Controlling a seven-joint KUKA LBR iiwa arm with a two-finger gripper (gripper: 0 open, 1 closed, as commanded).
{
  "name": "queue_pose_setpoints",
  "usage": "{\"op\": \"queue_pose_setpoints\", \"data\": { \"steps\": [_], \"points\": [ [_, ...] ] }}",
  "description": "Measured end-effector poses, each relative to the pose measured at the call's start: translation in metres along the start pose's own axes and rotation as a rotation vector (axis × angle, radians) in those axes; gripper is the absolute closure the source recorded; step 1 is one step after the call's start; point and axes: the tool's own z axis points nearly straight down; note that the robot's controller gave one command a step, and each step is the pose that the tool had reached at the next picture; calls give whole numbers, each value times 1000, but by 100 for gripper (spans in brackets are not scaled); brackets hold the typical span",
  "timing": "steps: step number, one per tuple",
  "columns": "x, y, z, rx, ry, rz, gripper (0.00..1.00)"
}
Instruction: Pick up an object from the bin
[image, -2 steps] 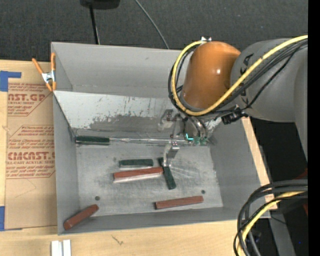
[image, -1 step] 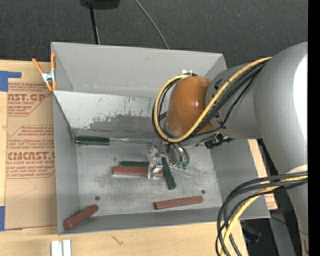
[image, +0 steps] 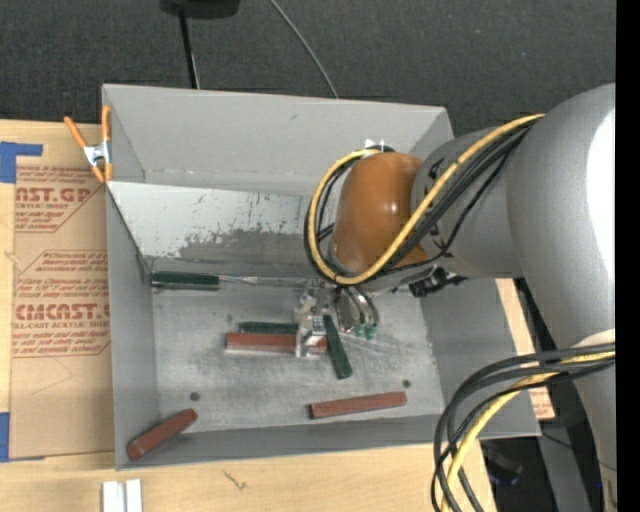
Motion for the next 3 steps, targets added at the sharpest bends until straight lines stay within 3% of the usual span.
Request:
{"op": "queue_pose_setpoints", "data": {
  "steps": [1, 2, 3],
  "points": [
    [6, 1, -30, 0, 3, -3, 100],
    [2, 0, -51, 0, -2, 11, 100],
    [6, 0, -95, 2, 3, -47, 100]
  ]
}}
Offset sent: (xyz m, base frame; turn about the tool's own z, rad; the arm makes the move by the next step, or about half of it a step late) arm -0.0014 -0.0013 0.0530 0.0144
